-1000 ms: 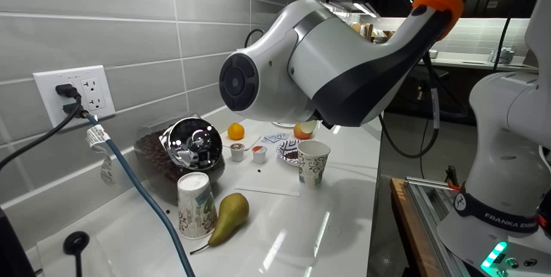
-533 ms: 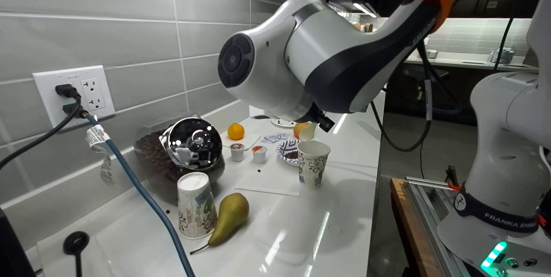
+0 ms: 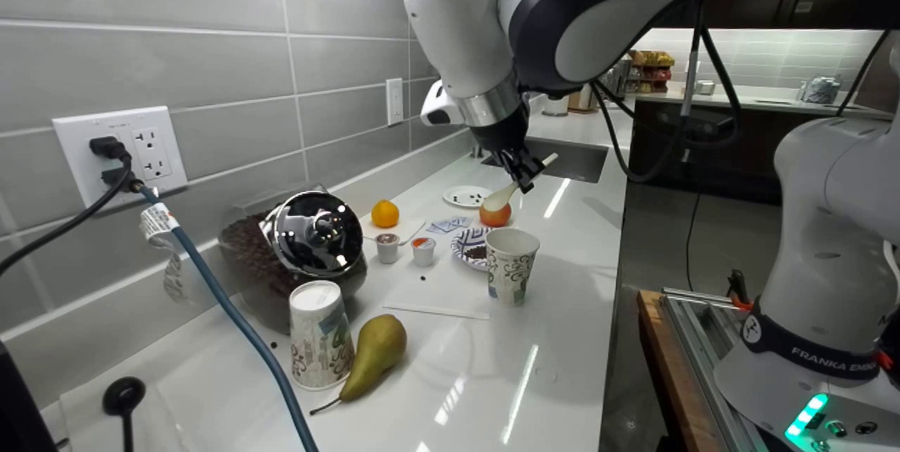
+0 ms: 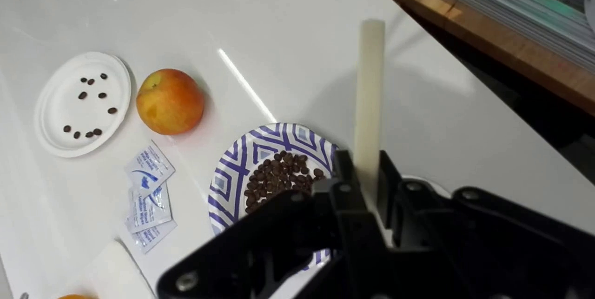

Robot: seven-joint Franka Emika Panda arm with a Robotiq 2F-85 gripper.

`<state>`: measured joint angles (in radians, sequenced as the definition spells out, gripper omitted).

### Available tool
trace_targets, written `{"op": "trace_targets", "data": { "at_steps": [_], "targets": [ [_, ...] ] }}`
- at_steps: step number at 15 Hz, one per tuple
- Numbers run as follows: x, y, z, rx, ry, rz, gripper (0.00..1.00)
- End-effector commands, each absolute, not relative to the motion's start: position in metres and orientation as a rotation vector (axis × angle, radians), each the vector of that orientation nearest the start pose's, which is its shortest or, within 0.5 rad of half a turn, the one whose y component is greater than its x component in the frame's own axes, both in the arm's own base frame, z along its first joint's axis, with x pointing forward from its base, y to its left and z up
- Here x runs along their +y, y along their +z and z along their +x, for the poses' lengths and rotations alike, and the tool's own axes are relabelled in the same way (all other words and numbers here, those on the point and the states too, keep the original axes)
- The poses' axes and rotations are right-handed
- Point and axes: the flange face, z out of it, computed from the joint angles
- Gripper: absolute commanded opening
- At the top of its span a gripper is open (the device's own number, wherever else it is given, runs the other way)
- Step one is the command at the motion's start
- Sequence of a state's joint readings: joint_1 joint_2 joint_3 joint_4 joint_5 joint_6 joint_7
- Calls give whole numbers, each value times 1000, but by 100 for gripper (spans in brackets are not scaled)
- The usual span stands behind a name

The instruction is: Pick up the spoon, scoop some content out the bowl, put the content into the cup and place the spoon down to the right of the bowl

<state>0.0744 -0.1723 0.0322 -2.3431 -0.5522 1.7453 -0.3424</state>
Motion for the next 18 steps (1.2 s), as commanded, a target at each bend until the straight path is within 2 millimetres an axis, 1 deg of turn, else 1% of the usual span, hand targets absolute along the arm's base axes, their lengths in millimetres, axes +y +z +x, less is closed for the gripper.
{"op": "trace_targets", "data": {
  "at_steps": [1, 2, 6, 8, 9, 10, 11, 13, 14, 15, 18],
  "targets": [
    [-39, 399, 424, -976, 594, -3286, 4],
    [-50, 398, 425, -913, 535, -3285, 4],
    [-108, 386, 421, -604, 310, -3302, 4],
    [-143, 375, 418, -437, 227, -3320, 4],
    [-124, 383, 424, -573, 317, -3328, 14],
    [-138, 379, 421, -518, 286, -3330, 14],
    [-147, 377, 418, -485, 273, -3331, 14],
    [-149, 376, 417, -468, 266, -3331, 14],
    [-147, 376, 418, -468, 264, -3332, 4],
    [-146, 375, 422, -452, 277, -3323, 4],
    [-159, 367, 432, -408, 248, -3314, 4]
  ]
}}
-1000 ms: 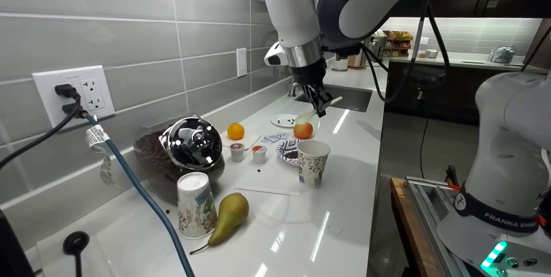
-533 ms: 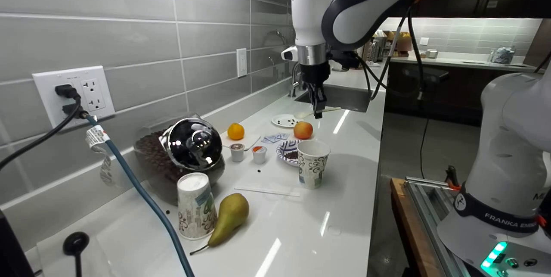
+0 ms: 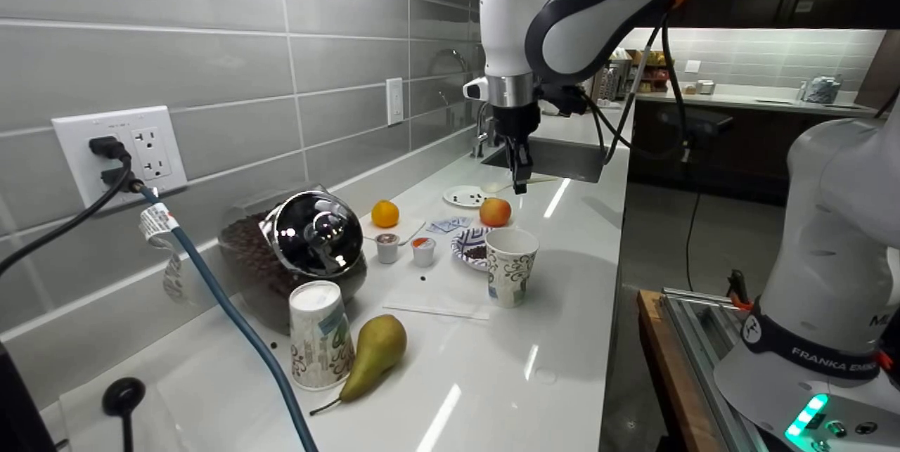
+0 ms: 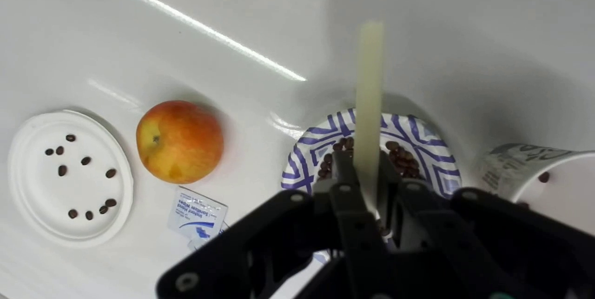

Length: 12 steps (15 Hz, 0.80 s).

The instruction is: Pick up the spoon, scoop some content out the bowl, put the content into the cup and place the spoon down to the right of the bowl

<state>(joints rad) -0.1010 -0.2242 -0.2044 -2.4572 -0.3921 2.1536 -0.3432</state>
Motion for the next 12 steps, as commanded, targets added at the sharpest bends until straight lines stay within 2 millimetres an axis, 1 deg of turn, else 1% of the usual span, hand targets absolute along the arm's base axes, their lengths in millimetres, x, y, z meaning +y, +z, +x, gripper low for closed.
{"op": "trace_targets", "data": {
  "at_steps": [1, 3, 9, 12],
  "targets": [
    [-166, 361, 434, -375, 251, -3305, 4],
    [-179, 349, 439, -307, 240, -3293, 4],
    [-225, 303, 454, -76, 130, -3268, 4],
    [-244, 286, 462, 11, 89, -3263, 4]
  ]
}}
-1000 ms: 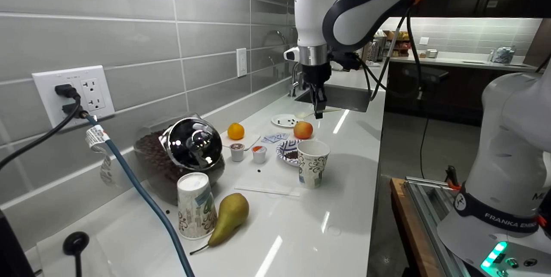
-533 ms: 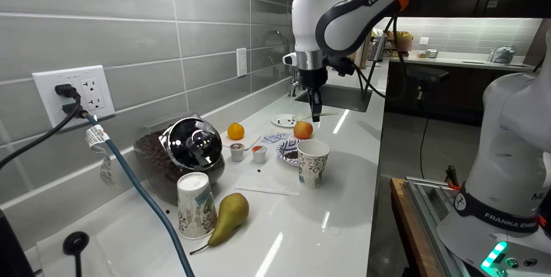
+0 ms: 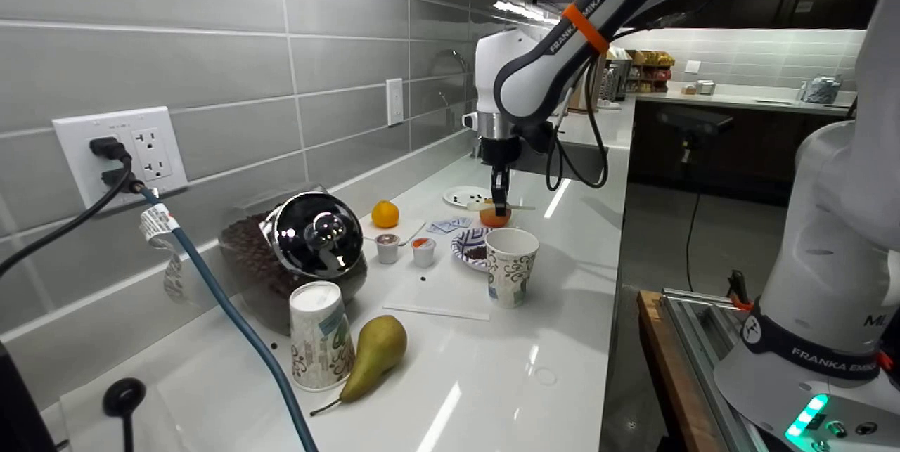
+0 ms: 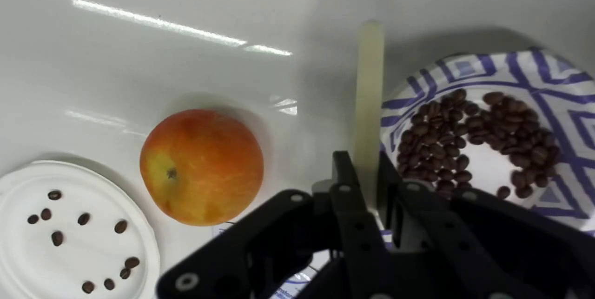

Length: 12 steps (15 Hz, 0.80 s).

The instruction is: Pick up the spoon, scoop some content out the bowl, put the content into the cup and place the spoon down to the right of the bowl

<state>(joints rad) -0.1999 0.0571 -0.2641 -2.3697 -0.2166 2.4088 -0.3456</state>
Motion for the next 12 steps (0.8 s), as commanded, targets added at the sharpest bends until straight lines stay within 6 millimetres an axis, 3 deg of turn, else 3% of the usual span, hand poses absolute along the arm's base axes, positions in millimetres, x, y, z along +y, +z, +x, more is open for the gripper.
{"op": "trace_targets", "data": {
  "at_steps": [1, 6, 12],
  "targets": [
    [-249, 279, 465, 25, 83, -3259, 4],
    [-260, 259, 479, 24, 51, -3258, 4],
    [-256, 243, 491, -31, 78, -3265, 4]
  ]
}}
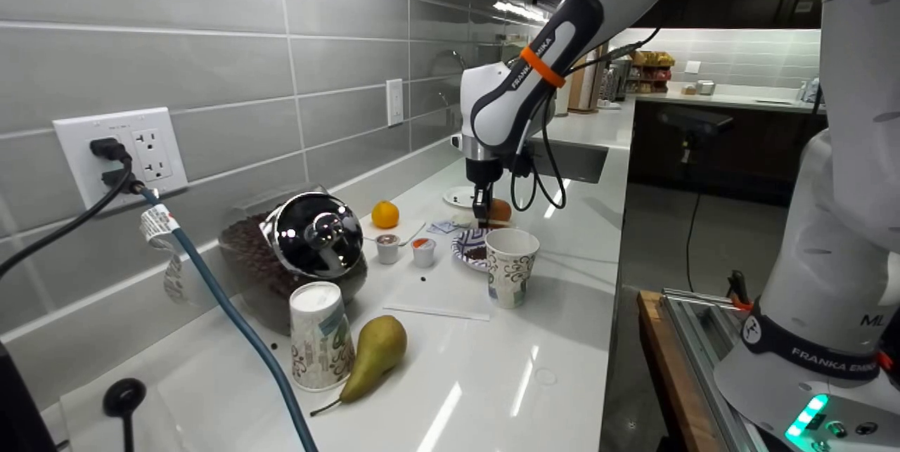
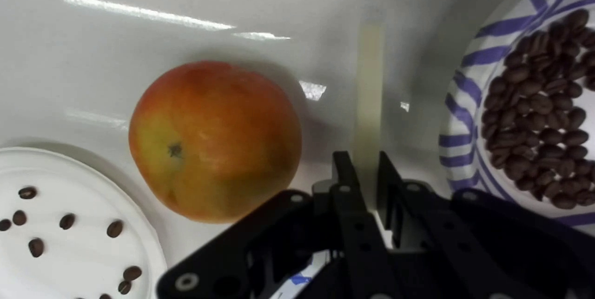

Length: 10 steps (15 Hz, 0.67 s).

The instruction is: Pick up the spoon, scoop some content out the bowl, put the content into the cup and place the spoon down to the right of the bowl

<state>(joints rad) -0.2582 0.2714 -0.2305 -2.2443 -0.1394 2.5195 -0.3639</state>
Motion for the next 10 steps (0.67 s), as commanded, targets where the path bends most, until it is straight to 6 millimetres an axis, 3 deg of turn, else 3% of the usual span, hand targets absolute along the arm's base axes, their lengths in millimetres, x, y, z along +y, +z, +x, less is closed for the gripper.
{"op": "trace_targets", "data": {
  "at_steps": [1, 2, 3, 5, 7, 10],
  "targets": [
    [-255, 241, 492, -41, 89, -3263, 4],
    [-254, 239, 492, -49, 95, -3263, 4],
    [-255, 242, 491, -42, 94, -3261, 39],
    [-260, 252, 486, -35, 82, -3264, 46],
    [-268, 269, 478, -18, 57, -3283, 61],
    [-273, 307, 459, -35, -13, -3292, 81]
  ]
}}
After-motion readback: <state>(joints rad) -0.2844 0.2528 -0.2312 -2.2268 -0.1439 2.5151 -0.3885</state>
